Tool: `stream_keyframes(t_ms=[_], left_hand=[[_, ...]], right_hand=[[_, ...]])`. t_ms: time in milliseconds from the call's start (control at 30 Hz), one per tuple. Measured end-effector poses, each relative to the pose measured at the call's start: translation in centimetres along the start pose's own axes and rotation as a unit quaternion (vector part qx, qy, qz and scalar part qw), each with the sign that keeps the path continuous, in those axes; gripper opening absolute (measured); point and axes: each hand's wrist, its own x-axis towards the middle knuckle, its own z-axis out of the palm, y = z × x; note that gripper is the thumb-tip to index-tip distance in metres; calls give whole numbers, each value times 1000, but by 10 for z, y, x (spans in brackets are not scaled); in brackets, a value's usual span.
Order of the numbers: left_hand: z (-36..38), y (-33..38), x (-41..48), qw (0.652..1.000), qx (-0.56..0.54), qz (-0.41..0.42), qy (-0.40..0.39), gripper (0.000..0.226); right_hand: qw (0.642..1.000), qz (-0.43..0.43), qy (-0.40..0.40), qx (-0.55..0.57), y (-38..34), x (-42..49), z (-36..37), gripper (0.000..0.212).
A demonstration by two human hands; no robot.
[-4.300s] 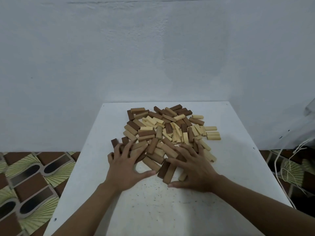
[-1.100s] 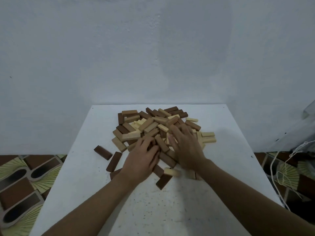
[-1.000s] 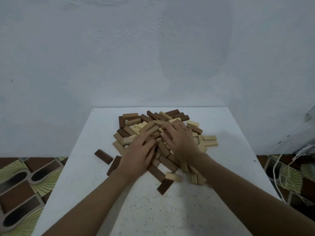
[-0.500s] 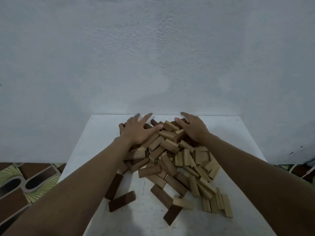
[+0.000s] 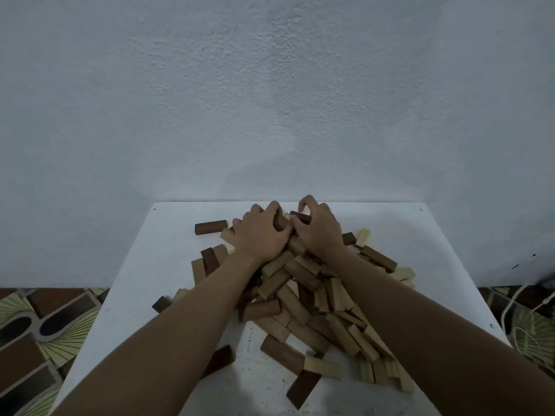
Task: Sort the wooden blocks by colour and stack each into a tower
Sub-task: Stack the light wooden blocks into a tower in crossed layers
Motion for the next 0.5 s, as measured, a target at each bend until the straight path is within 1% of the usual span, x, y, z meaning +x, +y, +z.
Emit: stream_keyframes(t_ms=[67,133,200,300,367,467,500], left_hand=[[0,3,-5,997,-57,24,49,19],[-5,4,-13,990,-80,65,91,23],[-13,5,-25,982,-109,105,110,23],[-27,4,-56,974,-133,140,118,21],[-34,-3,-82,974,-128,157,101,25],[-39,-20,-115,976,-127,174,1,32],[-40,-25,-122,975,-123,184,-29,32]], right_hand=[[999,-29,4,29,-4,-5,1,16],[997,-71,0,40,-7,-14,-1,16],[991,-124,1,45,-11,-30,-4,17],[975,-214,24,47,-20,-66,-19,18],[966,-252,9,46,-16,-87,-29,16],[957,-282,-46,44,0,-111,-38,18],[958,-275,-55,56,3,-118,-42,20]])
